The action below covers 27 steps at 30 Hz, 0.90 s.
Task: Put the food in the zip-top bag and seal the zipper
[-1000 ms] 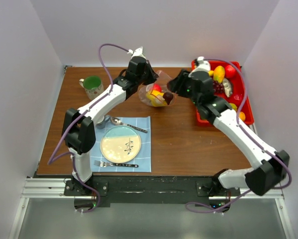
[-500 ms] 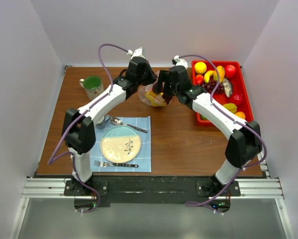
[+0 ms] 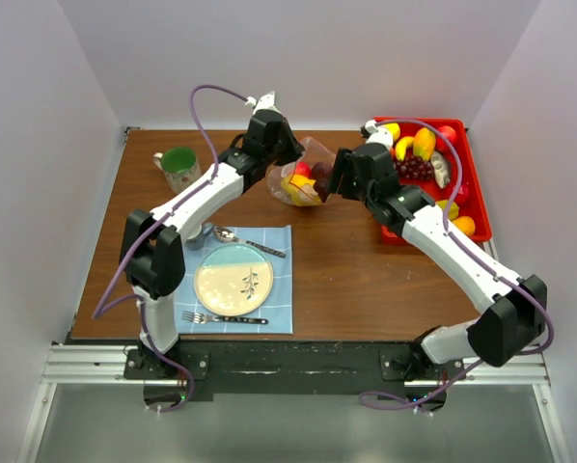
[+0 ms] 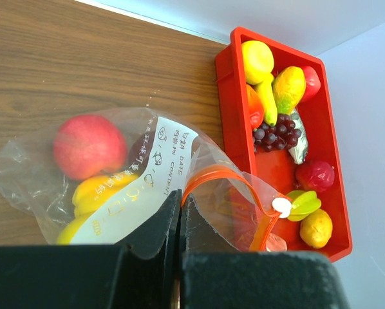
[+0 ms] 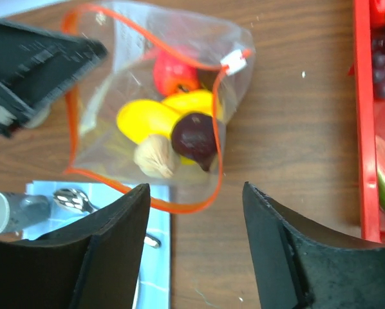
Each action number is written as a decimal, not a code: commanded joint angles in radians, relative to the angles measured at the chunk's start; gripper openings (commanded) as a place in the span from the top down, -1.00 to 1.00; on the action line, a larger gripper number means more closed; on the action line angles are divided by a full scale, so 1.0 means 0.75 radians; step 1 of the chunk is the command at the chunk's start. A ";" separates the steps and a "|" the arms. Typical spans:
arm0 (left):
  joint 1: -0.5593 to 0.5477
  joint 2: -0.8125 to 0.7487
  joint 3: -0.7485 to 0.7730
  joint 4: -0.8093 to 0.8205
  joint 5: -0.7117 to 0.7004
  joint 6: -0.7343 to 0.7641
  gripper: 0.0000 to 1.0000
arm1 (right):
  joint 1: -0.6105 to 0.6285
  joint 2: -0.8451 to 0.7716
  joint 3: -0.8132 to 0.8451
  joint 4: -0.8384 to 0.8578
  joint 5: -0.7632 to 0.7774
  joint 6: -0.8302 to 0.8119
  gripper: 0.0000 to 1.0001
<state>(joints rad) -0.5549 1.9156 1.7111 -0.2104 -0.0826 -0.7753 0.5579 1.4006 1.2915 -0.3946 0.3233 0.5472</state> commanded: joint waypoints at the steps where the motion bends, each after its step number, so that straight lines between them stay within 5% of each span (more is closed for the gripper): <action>1: 0.020 -0.034 0.024 0.033 -0.009 0.003 1.00 | 0.003 0.037 -0.077 0.054 -0.034 0.060 -0.20; 7: 0.018 -0.032 0.015 0.031 -0.002 0.011 1.00 | 0.001 0.129 -0.071 0.084 -0.040 0.113 0.00; 15: 0.018 -0.059 0.009 -0.006 0.000 0.093 1.00 | 0.001 0.233 0.088 0.050 0.002 0.058 1.00; 20: 0.032 -0.049 0.079 -0.108 -0.021 0.277 1.00 | -0.022 0.337 0.603 -0.167 0.044 -0.077 1.00; 25: 0.038 -0.018 0.150 -0.151 -0.006 0.320 1.00 | -0.022 0.694 1.128 -0.433 -0.061 -0.120 1.00; 27: 0.040 -0.038 0.152 -0.159 -0.037 0.326 1.00 | -0.050 0.726 1.146 -0.472 -0.099 -0.124 1.00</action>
<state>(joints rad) -0.5350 1.9152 1.7718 -0.3107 -0.0841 -0.5938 0.5438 1.8568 2.0476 -0.6018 0.2962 0.5034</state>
